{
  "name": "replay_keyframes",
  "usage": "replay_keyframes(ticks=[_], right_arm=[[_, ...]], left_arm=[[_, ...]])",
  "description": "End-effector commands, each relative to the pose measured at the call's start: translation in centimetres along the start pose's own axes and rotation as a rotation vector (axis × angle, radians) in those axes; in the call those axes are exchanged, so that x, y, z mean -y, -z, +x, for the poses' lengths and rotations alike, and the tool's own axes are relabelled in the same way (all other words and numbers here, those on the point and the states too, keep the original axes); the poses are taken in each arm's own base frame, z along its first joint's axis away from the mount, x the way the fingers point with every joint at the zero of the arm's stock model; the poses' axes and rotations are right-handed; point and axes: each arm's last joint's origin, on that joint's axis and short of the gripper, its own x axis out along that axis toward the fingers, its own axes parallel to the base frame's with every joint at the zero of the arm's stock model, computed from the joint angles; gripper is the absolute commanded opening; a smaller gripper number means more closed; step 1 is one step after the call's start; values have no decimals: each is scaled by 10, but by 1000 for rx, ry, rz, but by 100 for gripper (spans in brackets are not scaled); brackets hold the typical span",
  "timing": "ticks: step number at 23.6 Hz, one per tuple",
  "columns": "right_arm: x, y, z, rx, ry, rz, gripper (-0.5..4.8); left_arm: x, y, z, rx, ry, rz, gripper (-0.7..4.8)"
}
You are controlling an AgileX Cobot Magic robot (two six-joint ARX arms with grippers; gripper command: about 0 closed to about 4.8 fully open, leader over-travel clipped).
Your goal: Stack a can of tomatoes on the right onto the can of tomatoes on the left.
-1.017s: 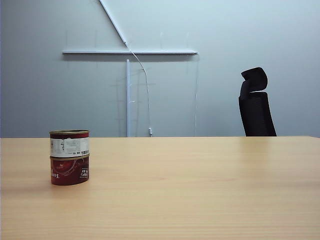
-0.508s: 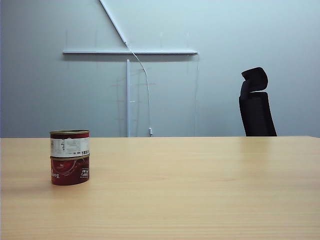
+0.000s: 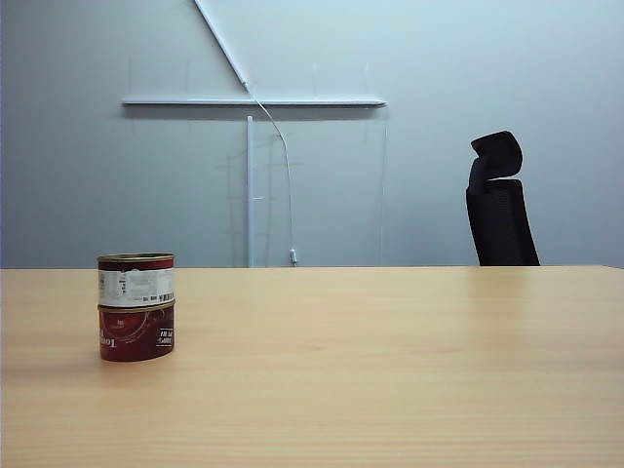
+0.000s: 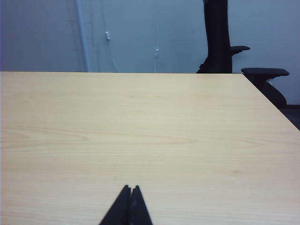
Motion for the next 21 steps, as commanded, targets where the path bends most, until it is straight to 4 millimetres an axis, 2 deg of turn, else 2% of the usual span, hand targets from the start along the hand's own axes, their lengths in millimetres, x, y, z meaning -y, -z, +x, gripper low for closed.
replay_keyframes(ticks=[1, 21], right_arm=[[0, -1, 0, 19, 3, -19, -8], [-2, 1, 0, 1, -24, -14, -8]], left_arm=[[0, -1, 0, 8, 5, 1, -4], [0, -1, 0, 8, 5, 1, -4]])
